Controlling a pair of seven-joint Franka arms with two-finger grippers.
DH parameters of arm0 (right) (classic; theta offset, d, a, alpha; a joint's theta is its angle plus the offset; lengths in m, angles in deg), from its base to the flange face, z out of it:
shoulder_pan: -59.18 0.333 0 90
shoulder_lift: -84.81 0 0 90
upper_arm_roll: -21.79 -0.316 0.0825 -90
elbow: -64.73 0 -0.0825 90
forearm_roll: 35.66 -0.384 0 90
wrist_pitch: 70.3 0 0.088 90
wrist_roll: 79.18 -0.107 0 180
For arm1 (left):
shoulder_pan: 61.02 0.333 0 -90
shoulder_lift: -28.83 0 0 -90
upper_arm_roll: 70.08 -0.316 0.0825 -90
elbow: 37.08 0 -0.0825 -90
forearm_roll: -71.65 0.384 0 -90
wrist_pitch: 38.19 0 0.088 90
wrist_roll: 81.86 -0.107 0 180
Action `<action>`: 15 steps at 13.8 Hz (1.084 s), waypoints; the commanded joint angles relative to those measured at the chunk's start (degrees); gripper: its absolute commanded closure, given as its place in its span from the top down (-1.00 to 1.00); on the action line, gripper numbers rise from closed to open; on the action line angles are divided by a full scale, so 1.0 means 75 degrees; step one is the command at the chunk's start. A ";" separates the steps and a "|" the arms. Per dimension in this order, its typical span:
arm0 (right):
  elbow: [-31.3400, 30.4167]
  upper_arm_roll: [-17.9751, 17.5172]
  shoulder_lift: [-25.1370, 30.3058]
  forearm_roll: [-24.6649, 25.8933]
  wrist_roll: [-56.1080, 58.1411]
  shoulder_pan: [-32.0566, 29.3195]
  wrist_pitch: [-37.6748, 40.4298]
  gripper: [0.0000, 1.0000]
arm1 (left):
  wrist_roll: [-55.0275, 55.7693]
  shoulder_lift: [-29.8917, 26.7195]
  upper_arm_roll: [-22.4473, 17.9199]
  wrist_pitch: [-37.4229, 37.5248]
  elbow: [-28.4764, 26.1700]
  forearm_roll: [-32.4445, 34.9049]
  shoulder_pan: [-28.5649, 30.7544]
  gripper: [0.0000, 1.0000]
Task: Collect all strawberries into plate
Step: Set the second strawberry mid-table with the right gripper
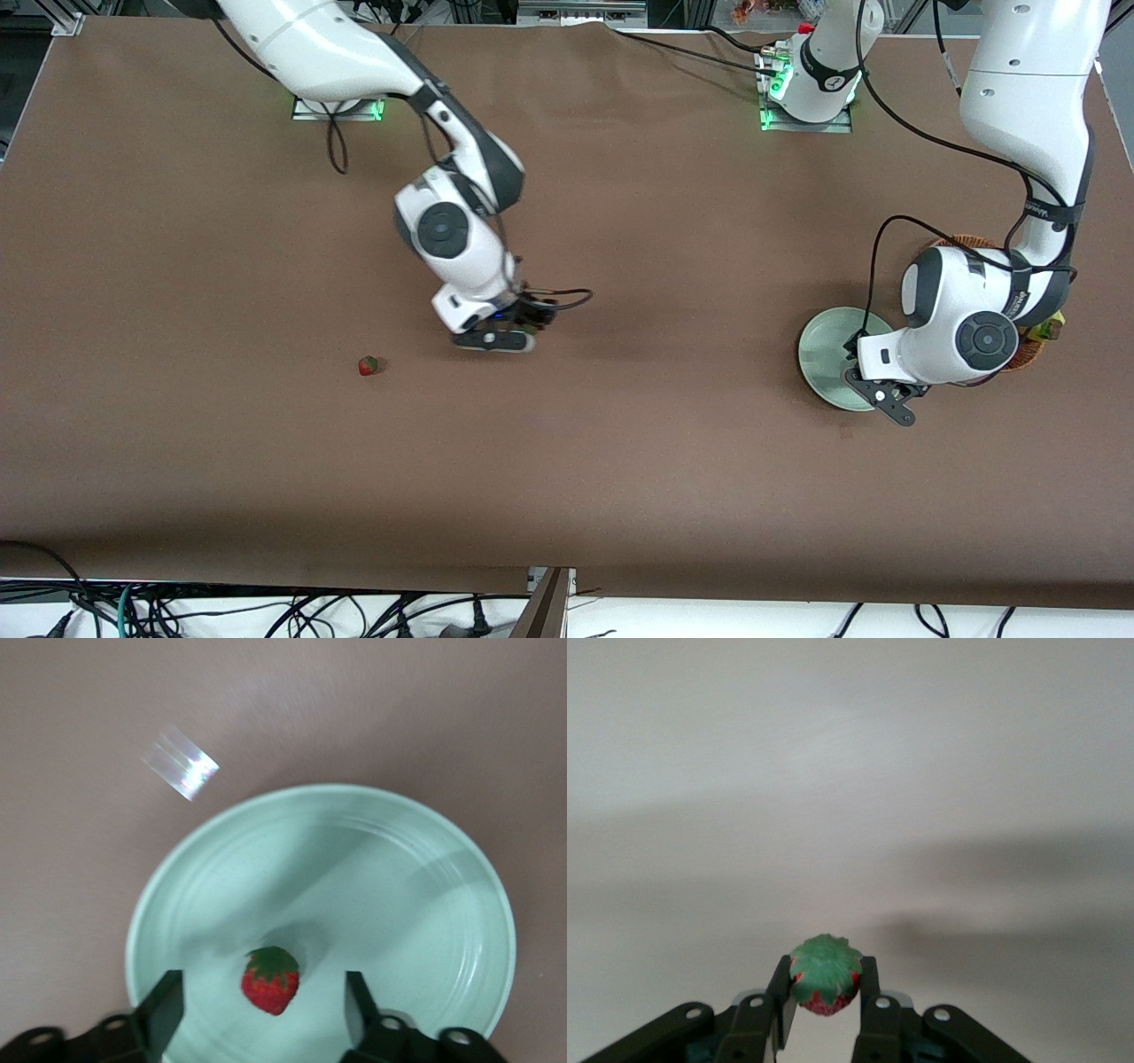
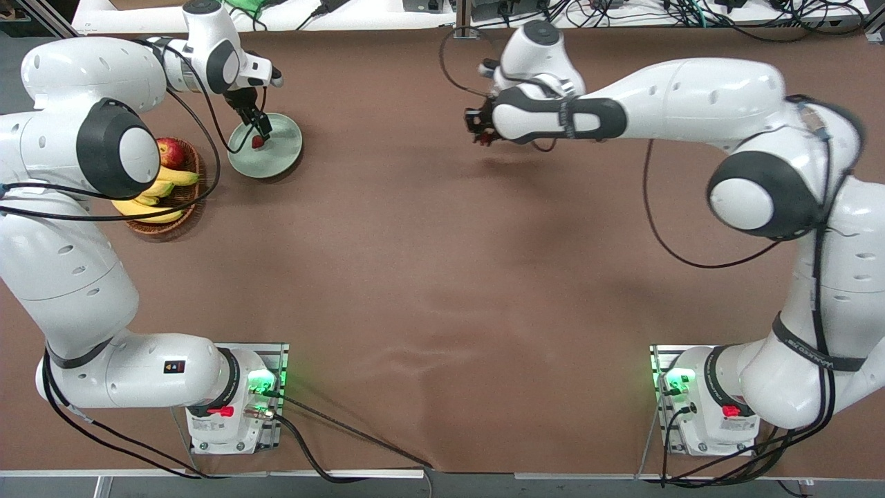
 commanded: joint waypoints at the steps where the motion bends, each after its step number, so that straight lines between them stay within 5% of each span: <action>1: 0.1794 0.0027 -0.1359 -0.0031 -0.1084 0.0753 -0.0499 -1.00 | 0.0015 -0.0791 0.0131 0.0597 -0.0048 0.0092 0.0009 1.00; 6: 0.3354 0.0085 -0.2743 0.0028 -0.2234 0.1844 -0.1614 -1.00 | 0.1757 -0.1414 0.0691 0.1466 -0.0013 -0.0096 -0.0097 1.00; 8: 0.3777 0.0504 -0.3200 0.0028 -0.3158 0.2359 -0.2246 -0.88 | 0.3010 -0.1403 0.1148 0.1573 -0.0036 -0.0131 -0.0086 1.00; 9: 0.3837 0.0693 -0.3260 0.0028 -0.3337 0.2501 -0.2377 -0.61 | 0.3573 -0.1356 0.1359 0.1550 -0.0048 -0.0282 -0.0097 1.00; 10: 0.3837 0.0706 -0.3249 0.0028 -0.3362 0.2502 -0.2378 0.55 | 0.3997 -0.1309 0.1443 0.1503 -0.0060 -0.0469 -0.0109 1.00; 11: 0.3837 0.0718 -0.3214 0.0039 -0.3373 0.2491 -0.2378 1.00 | 0.4291 -0.1216 0.1548 0.1456 -0.0072 -0.0680 -0.0109 1.00; 15: 0.3802 0.0857 -0.2490 0.0028 -0.3117 0.1953 -0.1189 1.00 | 0.4819 -0.1145 0.1748 0.1070 -0.0259 -0.0776 -0.0144 1.00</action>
